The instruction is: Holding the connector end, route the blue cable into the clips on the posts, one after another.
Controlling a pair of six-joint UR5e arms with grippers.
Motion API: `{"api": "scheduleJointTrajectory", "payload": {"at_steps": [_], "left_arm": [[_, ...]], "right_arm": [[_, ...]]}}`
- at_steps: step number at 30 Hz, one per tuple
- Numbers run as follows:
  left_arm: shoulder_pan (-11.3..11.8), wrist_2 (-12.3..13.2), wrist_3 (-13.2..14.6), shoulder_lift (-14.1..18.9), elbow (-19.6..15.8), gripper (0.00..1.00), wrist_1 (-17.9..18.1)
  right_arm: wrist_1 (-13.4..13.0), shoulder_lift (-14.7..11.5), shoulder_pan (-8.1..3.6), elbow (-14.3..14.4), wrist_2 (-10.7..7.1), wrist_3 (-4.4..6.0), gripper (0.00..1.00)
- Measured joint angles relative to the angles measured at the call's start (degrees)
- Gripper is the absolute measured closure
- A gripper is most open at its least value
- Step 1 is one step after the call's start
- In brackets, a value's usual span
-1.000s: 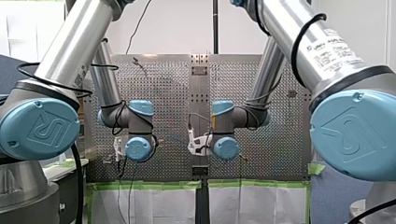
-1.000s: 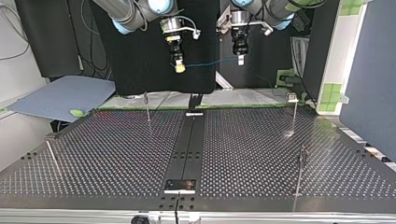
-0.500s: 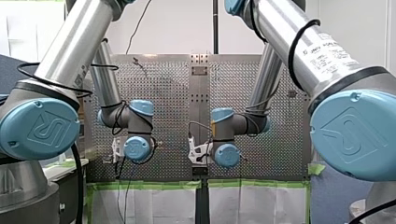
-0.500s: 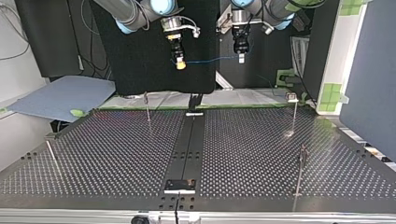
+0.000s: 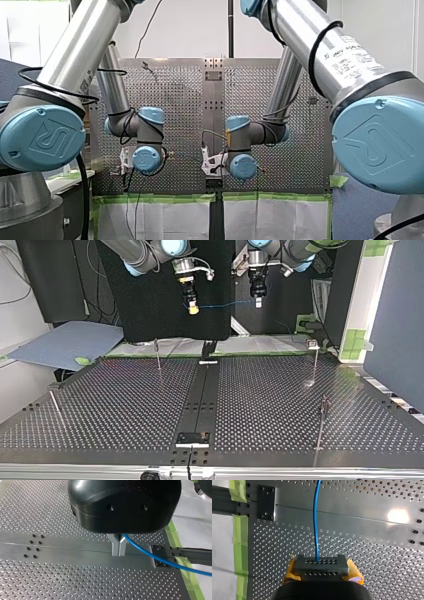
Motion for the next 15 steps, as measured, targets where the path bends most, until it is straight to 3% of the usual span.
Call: {"api": "scheduleJointTrajectory", "payload": {"at_steps": [11, 15], "left_arm": [[0.1, 0.1, -0.1, 0.1, 0.0, 1.0, -0.1], [1.3, 1.3, -0.6, 1.3, 0.0, 1.0, -1.3]], "right_arm": [[0.0, 0.0, -0.02, 0.0, 0.02, 0.02, 1.0], [1.1, -1.1, -1.08, -0.7, 0.26, 1.09, 1.0]]}}
